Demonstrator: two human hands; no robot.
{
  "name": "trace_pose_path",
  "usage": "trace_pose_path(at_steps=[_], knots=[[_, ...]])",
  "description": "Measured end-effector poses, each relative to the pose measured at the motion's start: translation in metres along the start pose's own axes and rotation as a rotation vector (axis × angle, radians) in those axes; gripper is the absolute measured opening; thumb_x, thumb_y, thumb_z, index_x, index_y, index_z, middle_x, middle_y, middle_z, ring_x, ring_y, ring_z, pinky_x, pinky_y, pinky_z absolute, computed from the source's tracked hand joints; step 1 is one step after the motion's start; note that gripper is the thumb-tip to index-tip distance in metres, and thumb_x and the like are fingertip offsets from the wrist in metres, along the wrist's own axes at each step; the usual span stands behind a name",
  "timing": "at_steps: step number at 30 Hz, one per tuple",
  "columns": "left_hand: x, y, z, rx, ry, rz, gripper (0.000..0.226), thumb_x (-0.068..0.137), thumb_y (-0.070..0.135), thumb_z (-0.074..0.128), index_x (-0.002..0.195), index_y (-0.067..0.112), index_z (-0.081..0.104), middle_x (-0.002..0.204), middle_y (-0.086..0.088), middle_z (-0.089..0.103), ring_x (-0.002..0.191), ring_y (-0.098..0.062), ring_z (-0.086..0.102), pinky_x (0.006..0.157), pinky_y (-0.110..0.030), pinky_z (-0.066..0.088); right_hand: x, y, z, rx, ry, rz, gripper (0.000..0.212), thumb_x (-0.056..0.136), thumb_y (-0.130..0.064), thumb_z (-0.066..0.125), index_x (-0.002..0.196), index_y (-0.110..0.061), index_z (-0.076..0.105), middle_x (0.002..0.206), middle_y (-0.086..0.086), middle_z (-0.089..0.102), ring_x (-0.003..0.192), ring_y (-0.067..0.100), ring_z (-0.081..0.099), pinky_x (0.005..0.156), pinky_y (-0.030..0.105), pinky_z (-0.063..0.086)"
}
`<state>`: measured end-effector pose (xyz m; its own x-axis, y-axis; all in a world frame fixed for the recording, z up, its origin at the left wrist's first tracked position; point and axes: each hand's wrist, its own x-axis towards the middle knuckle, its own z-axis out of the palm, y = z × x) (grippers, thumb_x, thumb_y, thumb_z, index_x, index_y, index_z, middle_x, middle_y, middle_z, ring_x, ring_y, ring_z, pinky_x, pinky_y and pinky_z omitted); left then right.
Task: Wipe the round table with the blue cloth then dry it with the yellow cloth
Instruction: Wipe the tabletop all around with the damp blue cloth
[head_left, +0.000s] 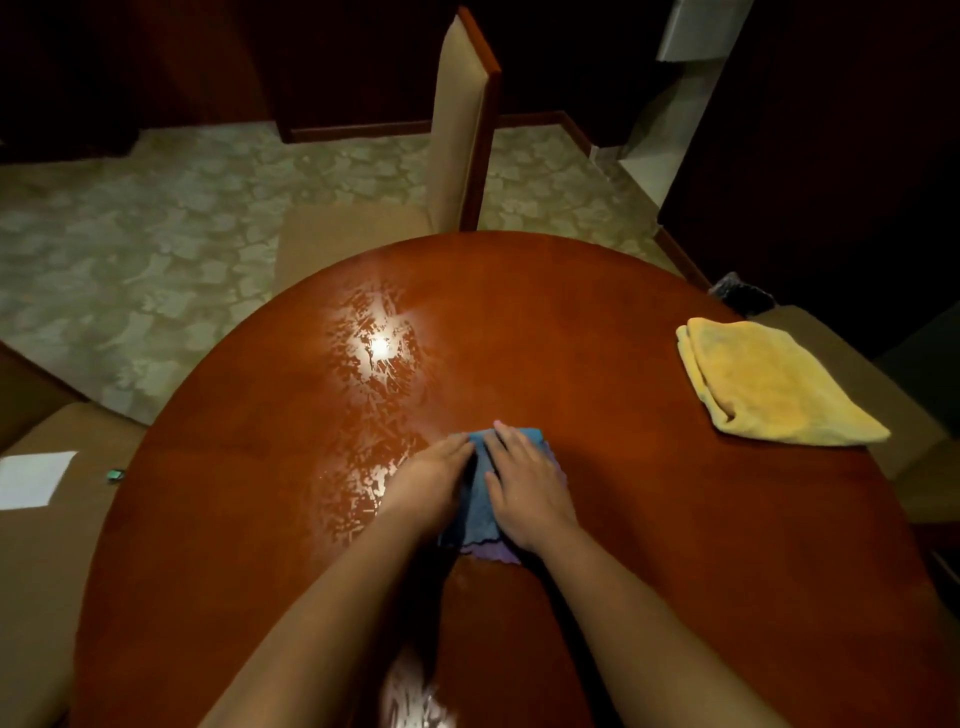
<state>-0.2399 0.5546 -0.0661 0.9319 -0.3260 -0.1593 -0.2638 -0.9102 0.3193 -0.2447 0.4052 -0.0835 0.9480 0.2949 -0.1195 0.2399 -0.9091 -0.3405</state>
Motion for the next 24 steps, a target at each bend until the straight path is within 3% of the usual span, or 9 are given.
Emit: trace_pose_path(at_steps=[4, 6, 9, 15, 19, 21, 22, 24], knots=[[-0.002, -0.005, 0.010, 0.210, -0.125, 0.044, 0.059, 0.100, 0.027, 0.024, 0.154, 0.016, 0.001, 0.160, 0.002, -0.007, 0.146, -0.010, -0.005, 0.117, -0.035, -0.003, 0.005, 0.008, 0.011, -0.104, -0.071, -0.001, 0.067, 0.094, -0.051, 0.001, 0.153, -0.018, -0.002, 0.160, -0.001, -0.009, 0.145, 0.015, -0.013, 0.115, 0.029, -0.004], [-0.009, -0.005, 0.013, 0.281, -0.129, 0.044, 0.063, 0.094, 0.036, 0.002, 0.152, 0.015, -0.007, 0.158, 0.000, -0.015, 0.145, -0.011, -0.013, 0.116, -0.038, -0.009, 0.003, 0.010, 0.014, -0.129, -0.078, -0.016, 0.084, 0.078, -0.057, -0.015, 0.152, -0.018, -0.007, 0.159, -0.001, -0.013, 0.144, 0.015, -0.017, 0.112, 0.027, -0.008], [-0.015, -0.003, 0.018, 0.366, -0.136, 0.057, 0.086, 0.070, 0.039, -0.020, 0.151, 0.014, -0.011, 0.158, -0.001, -0.017, 0.145, -0.013, -0.016, 0.114, -0.042, -0.012, -0.002, 0.014, 0.014, -0.158, -0.076, -0.051, 0.091, 0.072, -0.059, -0.018, 0.152, -0.017, -0.007, 0.159, -0.003, -0.013, 0.144, 0.014, -0.016, 0.112, 0.026, -0.009], [-0.043, 0.016, 0.032, 0.397, -0.177, 0.073, 0.090, 0.066, 0.039, -0.023, 0.152, 0.014, -0.009, 0.157, 0.001, -0.018, 0.146, -0.015, -0.014, 0.114, -0.041, -0.013, -0.039, 0.023, 0.016, -0.148, -0.076, -0.113, 0.096, 0.079, -0.067, -0.024, 0.152, -0.012, 0.006, 0.160, 0.002, 0.002, 0.146, 0.019, -0.005, 0.110, 0.028, -0.011], [-0.081, 0.034, 0.043, 0.379, -0.154, 0.076, 0.083, 0.074, 0.040, -0.018, 0.152, 0.013, -0.007, 0.159, -0.002, -0.014, 0.146, -0.015, -0.013, 0.115, -0.037, -0.011, -0.082, 0.022, 0.023, -0.138, -0.093, -0.070, 0.079, 0.097, -0.054, -0.002, 0.138, -0.008, 0.048, 0.142, 0.007, 0.049, 0.134, 0.025, 0.041, 0.106, 0.041, 0.029], [-0.104, 0.043, 0.051, 0.403, -0.147, 0.053, 0.064, 0.093, 0.036, 0.003, 0.152, 0.013, -0.008, 0.158, -0.001, -0.015, 0.146, -0.015, -0.013, 0.116, -0.037, -0.010, -0.105, 0.019, 0.027, -0.104, -0.085, -0.087, 0.073, 0.099, -0.052, 0.005, 0.134, -0.009, 0.053, 0.136, 0.007, 0.054, 0.128, 0.024, 0.048, 0.100, 0.041, 0.043], [-0.117, 0.048, 0.053, 0.411, -0.155, 0.045, 0.062, 0.098, 0.033, 0.015, 0.152, 0.014, -0.010, 0.158, 0.001, -0.017, 0.146, -0.015, -0.014, 0.116, -0.036, -0.010, -0.116, 0.018, 0.030, -0.096, -0.068, -0.116, 0.070, 0.099, -0.053, 0.010, 0.135, -0.009, 0.051, 0.137, 0.007, 0.054, 0.129, 0.025, 0.048, 0.101, 0.040, 0.045], [-0.142, 0.051, 0.061, 0.441, -0.137, 0.040, 0.061, 0.100, 0.031, 0.021, 0.152, 0.013, -0.007, 0.156, 0.002, -0.015, 0.146, -0.014, -0.011, 0.116, -0.036, -0.010, -0.139, 0.014, 0.038, -0.104, -0.037, -0.191, 0.070, 0.094, -0.059, 0.025, 0.137, -0.008, 0.043, 0.140, 0.010, 0.050, 0.131, 0.027, 0.045, 0.105, 0.039, 0.035]])
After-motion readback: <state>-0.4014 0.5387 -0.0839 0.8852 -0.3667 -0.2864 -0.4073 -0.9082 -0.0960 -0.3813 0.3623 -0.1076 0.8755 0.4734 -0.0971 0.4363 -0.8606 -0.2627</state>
